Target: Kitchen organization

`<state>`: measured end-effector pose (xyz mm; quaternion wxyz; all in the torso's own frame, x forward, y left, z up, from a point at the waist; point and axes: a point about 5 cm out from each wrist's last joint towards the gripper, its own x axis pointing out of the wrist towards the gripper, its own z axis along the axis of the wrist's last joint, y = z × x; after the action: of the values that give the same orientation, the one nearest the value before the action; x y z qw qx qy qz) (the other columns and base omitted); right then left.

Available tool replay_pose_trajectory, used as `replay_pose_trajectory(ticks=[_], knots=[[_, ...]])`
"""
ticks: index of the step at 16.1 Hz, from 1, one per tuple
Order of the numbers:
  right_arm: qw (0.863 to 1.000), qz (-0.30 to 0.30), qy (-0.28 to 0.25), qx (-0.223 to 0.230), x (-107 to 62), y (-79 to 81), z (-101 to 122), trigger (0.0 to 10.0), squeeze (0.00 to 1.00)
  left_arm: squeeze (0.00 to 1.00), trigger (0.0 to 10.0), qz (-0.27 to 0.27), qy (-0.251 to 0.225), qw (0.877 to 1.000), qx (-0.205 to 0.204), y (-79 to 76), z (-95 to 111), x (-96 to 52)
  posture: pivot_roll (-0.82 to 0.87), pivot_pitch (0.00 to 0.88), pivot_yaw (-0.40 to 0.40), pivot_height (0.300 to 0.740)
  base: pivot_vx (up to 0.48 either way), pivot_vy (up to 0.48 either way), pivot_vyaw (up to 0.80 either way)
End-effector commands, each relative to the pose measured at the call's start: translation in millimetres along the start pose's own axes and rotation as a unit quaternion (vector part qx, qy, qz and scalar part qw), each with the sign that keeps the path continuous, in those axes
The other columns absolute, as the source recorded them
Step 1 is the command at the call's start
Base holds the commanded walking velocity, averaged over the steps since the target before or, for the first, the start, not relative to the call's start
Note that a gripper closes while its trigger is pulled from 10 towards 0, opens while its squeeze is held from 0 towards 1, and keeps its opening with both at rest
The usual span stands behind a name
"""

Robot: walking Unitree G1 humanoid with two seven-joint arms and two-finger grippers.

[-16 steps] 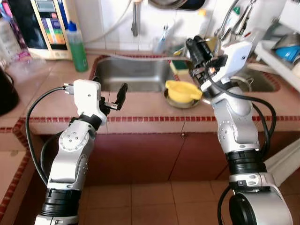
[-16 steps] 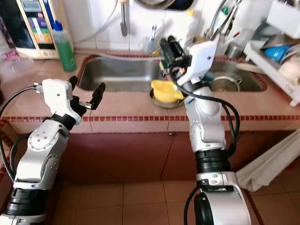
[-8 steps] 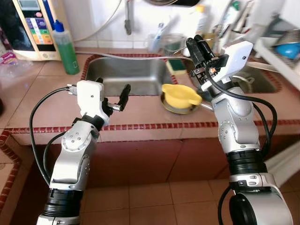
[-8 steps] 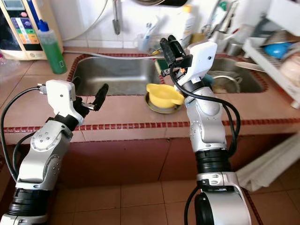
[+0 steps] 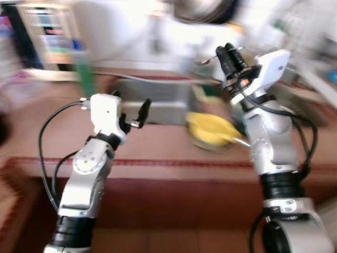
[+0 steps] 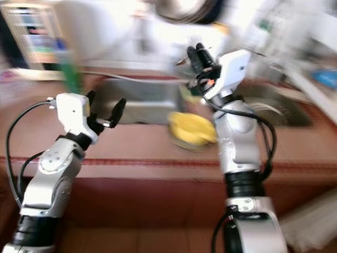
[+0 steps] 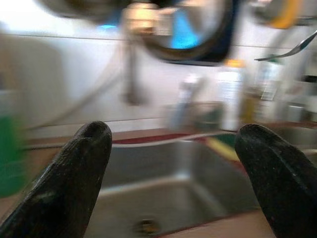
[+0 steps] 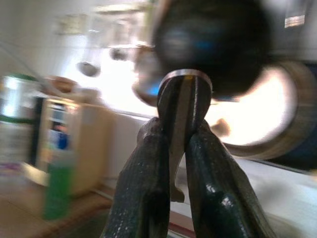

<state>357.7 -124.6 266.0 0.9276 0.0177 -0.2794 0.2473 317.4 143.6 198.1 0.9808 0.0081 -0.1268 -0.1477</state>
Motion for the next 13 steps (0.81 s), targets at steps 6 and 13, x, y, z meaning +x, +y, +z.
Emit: replay_pose_trajectory(ticks=[6,13], knots=[[1.0,0.008,-0.018,0.013,4.8,0.5,9.7,10.0,0.0,0.0,10.0,0.004,0.001,1.0,0.0,0.7,0.8,-1.2,-0.04,0.0,-0.04,0.74,0.374,0.0,0.13],[1.0,-0.002,0.012,0.009,5.6,-2.7,3.3,10.0,0.0,0.0,10.0,0.0,0.004,1.0,0.001,-0.8,-0.4,-1.4,-0.04,0.0,-0.041,0.74,0.374,0.0,-0.18]])
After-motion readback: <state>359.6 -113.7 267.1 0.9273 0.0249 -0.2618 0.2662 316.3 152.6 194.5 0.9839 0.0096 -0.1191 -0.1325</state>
